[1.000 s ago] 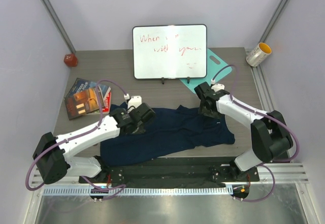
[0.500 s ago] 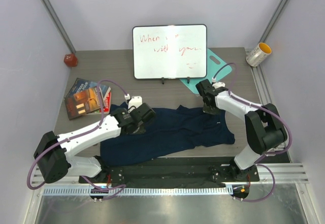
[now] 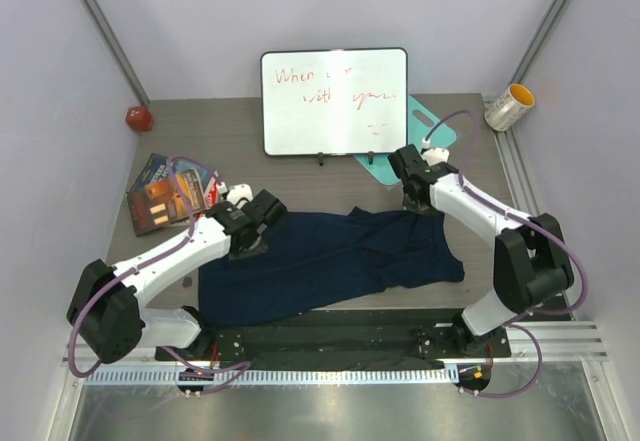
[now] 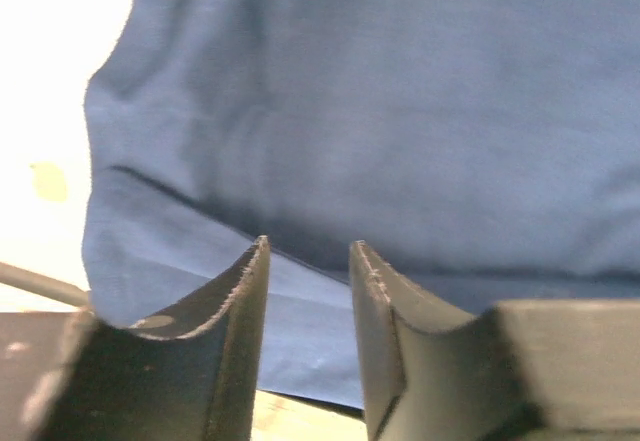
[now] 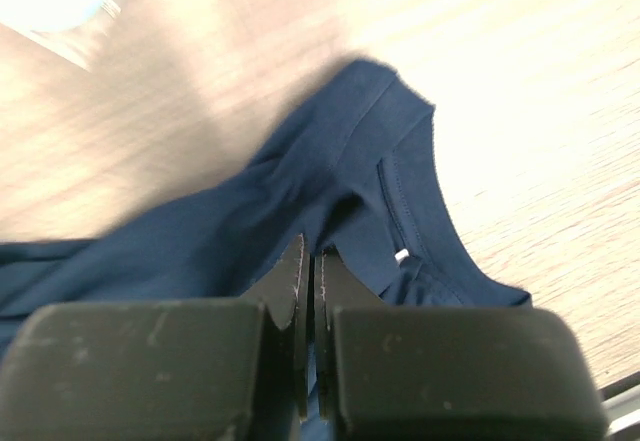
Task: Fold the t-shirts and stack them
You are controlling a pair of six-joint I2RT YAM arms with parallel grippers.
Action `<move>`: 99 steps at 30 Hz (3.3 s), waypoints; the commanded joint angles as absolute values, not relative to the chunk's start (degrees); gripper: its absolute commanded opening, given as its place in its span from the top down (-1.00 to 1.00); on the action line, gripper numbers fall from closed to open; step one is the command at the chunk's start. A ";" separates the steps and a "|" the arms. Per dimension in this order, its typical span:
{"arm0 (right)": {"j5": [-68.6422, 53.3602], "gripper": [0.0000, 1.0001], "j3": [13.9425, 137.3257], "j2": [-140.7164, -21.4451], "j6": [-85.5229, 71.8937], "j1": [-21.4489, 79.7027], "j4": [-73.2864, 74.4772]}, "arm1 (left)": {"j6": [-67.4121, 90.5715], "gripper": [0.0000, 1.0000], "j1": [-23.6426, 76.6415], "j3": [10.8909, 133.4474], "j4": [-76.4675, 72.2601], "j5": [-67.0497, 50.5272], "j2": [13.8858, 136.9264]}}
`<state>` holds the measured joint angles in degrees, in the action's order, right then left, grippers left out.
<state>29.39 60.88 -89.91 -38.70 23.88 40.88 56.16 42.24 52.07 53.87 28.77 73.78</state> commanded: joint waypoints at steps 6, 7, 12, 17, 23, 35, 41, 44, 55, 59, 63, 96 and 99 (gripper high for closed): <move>37.00 0.98 72.32 -81.91 -36.39 21.36 44.30 | 57.48 0.02 37.71 51.68 57.04 31.02 72.51; 37.00 0.98 72.86 -81.83 -36.04 21.10 44.38 | 57.39 0.01 37.44 51.59 57.39 31.20 72.60; 34.37 0.98 75.59 -83.58 -35.33 20.39 45.09 | 55.90 0.02 36.12 50.45 56.25 29.53 73.03; 34.10 0.98 72.96 -85.25 -35.42 20.30 44.82 | 55.11 0.03 36.12 50.27 56.08 28.65 73.65; 32.61 0.26 71.81 -90.96 -34.10 20.30 44.30 | 54.41 0.03 36.12 51.41 55.99 28.48 73.48; 30.33 0.21 70.67 -95.71 -32.17 20.30 41.31 | 53.35 0.03 36.04 50.19 55.02 28.13 73.56; 28.83 0.18 69.96 -95.80 -31.03 20.30 38.94 | 53.00 0.04 36.12 50.01 54.14 26.98 74.27; 26.37 0.18 71.36 -96.06 -30.59 20.30 38.32 | 53.09 0.05 36.12 50.10 54.05 27.24 74.00; 20.83 0.05 70.41 -91.68 -28.39 20.30 37.44 | 53.88 0.03 36.12 52.47 56.07 25.84 69.53; 20.13 -0.04 67.77 -88.95 -28.57 20.22 35.78 | 53.70 -0.01 36.21 52.82 55.64 24.96 66.54; 18.55 -0.06 68.03 -89.47 -29.09 20.30 35.68 | 52.91 -0.09 36.21 52.65 54.06 23.64 64.95; -2.80 -0.32 107.23 -116.46 -29.27 18.72 57.30 | 43.86 -0.11 28.39 93.86 67.04 10.72 100.81; -4.22 -0.32 104.77 -116.02 -29.01 20.04 59.59 | 44.12 -0.11 28.30 97.11 69.34 10.64 101.69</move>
